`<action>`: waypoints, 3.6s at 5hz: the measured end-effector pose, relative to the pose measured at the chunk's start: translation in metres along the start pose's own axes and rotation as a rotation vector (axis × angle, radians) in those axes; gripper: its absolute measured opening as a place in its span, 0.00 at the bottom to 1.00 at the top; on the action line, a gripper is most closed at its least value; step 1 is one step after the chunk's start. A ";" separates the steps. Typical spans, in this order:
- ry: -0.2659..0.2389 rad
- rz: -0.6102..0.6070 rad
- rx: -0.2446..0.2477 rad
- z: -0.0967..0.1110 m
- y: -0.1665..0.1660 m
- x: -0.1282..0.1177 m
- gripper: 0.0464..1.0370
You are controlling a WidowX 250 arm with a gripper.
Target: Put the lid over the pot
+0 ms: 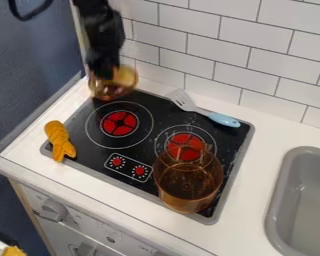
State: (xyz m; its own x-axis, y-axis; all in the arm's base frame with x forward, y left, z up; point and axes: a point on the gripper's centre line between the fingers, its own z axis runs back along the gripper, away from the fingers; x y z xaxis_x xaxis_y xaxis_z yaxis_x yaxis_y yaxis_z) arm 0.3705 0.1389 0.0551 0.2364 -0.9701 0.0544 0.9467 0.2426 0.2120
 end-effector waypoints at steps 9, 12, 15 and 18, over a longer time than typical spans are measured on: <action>-0.113 -0.014 0.083 0.054 -0.162 0.126 0.34; -0.078 0.020 0.058 0.033 -0.156 0.152 0.34; -0.030 0.017 0.003 0.015 -0.149 0.165 0.34; 0.022 0.020 -0.040 0.011 -0.148 0.165 0.69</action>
State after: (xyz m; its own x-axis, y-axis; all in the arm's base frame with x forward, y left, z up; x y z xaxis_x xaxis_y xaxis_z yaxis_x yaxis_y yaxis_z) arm 0.2667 -0.0575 0.0432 0.2595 -0.9651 0.0364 0.9497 0.2618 0.1717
